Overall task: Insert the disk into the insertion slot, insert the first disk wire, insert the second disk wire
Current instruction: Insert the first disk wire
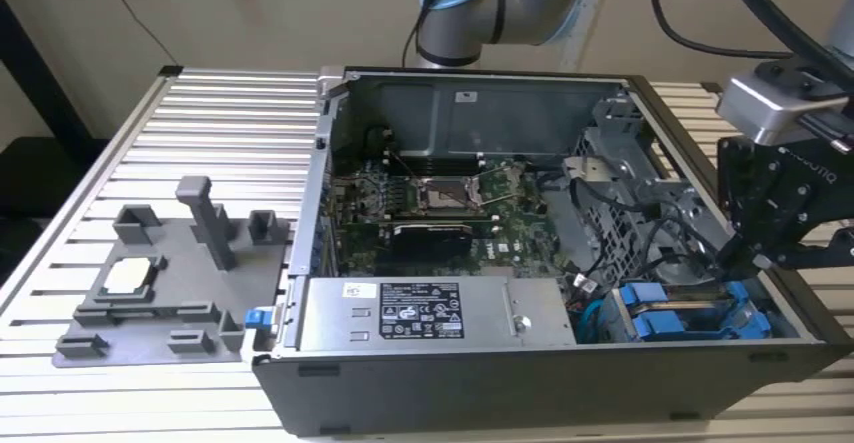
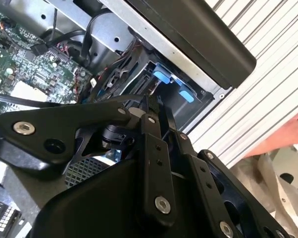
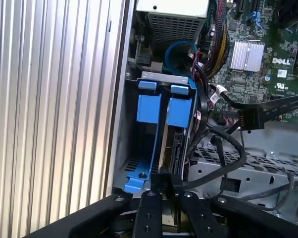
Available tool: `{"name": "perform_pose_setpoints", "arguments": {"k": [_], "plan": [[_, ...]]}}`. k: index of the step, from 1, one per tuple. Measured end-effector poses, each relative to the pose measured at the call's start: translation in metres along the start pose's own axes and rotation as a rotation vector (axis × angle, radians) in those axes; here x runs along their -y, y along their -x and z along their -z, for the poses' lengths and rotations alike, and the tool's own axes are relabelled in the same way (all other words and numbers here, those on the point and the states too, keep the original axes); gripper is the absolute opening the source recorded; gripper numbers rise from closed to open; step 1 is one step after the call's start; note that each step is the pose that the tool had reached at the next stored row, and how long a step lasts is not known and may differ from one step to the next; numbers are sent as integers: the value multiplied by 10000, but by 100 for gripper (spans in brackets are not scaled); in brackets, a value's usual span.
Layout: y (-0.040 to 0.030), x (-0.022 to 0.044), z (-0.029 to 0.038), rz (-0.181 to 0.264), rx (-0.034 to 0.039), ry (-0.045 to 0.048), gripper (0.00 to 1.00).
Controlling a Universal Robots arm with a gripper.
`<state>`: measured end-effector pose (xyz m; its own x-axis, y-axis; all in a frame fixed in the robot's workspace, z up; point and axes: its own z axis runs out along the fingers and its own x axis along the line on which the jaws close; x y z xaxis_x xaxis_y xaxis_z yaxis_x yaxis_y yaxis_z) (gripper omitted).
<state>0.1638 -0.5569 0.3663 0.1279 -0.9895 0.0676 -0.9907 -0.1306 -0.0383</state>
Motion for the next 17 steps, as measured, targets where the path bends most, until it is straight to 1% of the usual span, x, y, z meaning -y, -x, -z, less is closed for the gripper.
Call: {"name": "perform_pose_setpoints", "arguments": {"k": [3, 4, 5, 6, 9, 13, 17], "plan": [[1, -2, 0, -62, 535, -84, 19], [1, -2, 0, -81, 675, -103, 19], [0, -2, -1, -101, 779, -116, 19], [0, -3, -2, -159, 821, -120, 19], [0, -3, -12, -477, 852, -117, 19], [-12, -5, -18, -522, 855, -115, 19], [-75, -14, -41, -547, 855, -105, 19]]}}
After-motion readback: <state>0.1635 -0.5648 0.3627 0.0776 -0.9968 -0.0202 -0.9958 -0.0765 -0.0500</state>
